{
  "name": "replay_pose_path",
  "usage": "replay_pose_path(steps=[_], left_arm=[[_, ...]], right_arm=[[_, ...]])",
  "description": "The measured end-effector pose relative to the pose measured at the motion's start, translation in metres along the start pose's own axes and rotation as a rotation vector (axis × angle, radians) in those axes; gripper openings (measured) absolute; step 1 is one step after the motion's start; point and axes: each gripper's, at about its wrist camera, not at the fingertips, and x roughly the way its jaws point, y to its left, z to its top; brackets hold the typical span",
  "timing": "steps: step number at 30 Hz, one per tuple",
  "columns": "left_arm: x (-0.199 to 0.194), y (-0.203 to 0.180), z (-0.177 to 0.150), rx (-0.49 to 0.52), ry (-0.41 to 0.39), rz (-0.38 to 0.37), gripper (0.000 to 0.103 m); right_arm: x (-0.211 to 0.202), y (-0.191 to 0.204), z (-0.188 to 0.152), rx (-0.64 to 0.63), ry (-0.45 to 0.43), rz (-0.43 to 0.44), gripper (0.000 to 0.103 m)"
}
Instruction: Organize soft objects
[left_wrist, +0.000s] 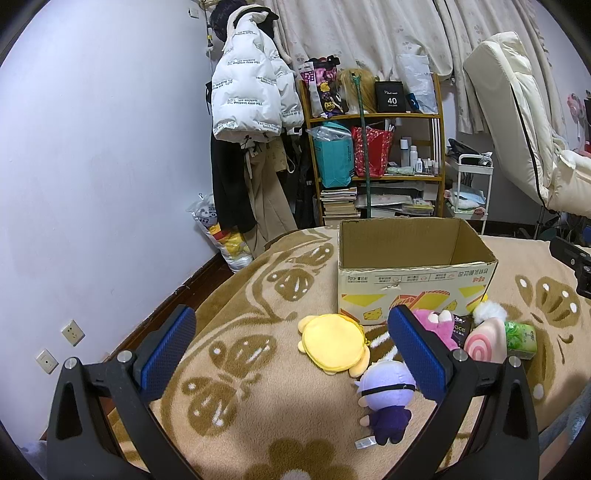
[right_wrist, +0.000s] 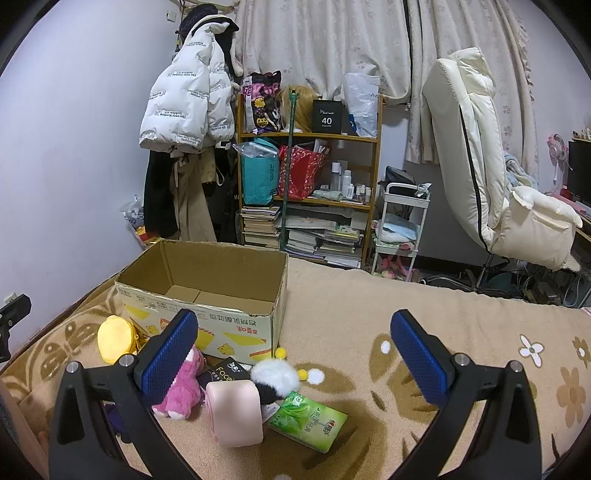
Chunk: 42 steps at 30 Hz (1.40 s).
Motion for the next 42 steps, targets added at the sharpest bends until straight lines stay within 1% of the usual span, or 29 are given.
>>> replay_pose_path(steps=[21,42], left_arm=[[0.0008,-0.0011,-0.0012,0.003,0.002,0.002,0.102],[0.0028,-0.0020,-0.0038,0.006,0.008,0.002,0.102]], right_arm=[[-0.0037,-0.0006,0.0031,-0.002,-0.012,-0.010,0.103],[-0.0043,-0.0020,0.0038,-0.004,-0.006,-0.005,0.103]])
